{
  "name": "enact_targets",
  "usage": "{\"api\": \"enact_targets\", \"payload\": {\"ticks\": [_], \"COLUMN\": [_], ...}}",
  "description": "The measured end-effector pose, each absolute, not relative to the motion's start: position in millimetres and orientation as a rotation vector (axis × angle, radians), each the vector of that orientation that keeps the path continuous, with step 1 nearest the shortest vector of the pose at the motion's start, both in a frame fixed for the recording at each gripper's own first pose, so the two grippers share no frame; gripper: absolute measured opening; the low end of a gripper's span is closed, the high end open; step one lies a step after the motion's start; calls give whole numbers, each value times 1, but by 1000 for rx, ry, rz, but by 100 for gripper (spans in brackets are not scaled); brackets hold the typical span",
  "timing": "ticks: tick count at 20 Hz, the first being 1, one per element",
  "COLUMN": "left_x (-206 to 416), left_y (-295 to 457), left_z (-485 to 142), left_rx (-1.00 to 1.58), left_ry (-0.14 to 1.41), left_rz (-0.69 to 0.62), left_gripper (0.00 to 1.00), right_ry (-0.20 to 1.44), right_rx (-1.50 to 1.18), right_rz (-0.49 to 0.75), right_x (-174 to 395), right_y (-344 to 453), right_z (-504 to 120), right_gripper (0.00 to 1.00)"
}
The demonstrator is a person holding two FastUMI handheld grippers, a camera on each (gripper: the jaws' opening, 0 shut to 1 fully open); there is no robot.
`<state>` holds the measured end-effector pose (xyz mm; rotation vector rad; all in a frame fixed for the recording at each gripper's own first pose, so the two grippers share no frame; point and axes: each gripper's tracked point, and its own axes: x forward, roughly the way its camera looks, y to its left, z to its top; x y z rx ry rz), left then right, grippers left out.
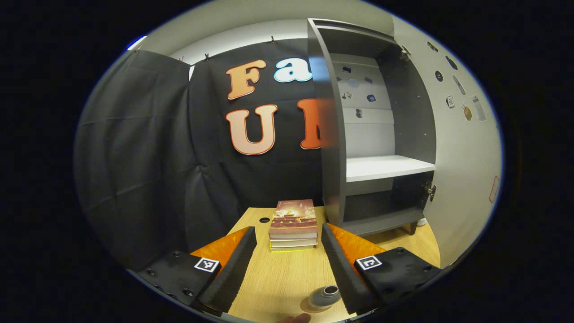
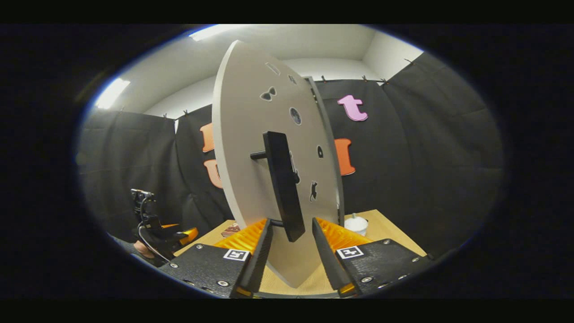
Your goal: Open the cabinet door with the right hand, grasp the bottle in the cabinet with the left hand and place it on the coaster, then close the cabinet door with the right hand.
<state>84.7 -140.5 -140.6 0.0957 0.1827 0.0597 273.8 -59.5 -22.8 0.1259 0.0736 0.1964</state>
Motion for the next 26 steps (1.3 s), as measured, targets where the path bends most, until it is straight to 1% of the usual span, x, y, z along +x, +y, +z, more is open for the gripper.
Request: {"api": "enact_targets", "payload": {"ticks": [3, 4, 5, 7, 8, 9, 11, 15, 20, 21, 22, 23, 24, 26], "left_x": [92, 95, 92, 98, 100, 103, 111, 125, 148, 153, 157, 161, 167, 176], "left_y": [-126, -122, -114, -106, -100, -95, -83, -66, -51, -49, -48, -47, -49, -51], "left_z": [-141, -141, -140, -138, -137, -136, -131, -119, -104, -101, -101, -100, -101, -102], "left_rx": [95, 93, 84, 61, 56, 54, 55, 62, 72, 69, 67, 65, 57, 38], "left_ry": [181, 183, 187, 187, 188, 187, 175, 148, 107, 100, 96, 96, 95, 96], "left_rz": [85, 96, 110, 124, 134, 141, 153, 158, 142, 134, 126, 121, 108, 91], "left_gripper": [95, 95, 95, 95, 95, 95, 95, 94, 95, 96, 94, 94, 96, 95], "right_ry": [79, 82, 90, 99, 92, 88, 76, 73, 58, 55, 47, 41, 34, 19], "right_rx": [134, 137, 146, 160, 154, 147, 120, 79, 81, 72, 56, 40, 38, 40], "right_rz": [263, 277, 298, 328, 346, 361, 383, 406, 387, 370, 354, 339, 319, 283], "right_x": [291, 299, 309, 326, 334, 339, 350, 367, 383, 386, 390, 395, 400, 408], "right_y": [-29, -21, -11, 2, 8, 13, 25, 45, 59, 60, 62, 63, 62, 63], "right_z": [-25, -26, -26, -28, -30, -31, -31, -30, -30, -30, -30, -30, -29, -33], "right_gripper": [59, 53, 63, 72, 72, 75, 77, 79, 80, 82, 82, 84, 84, 85]}}
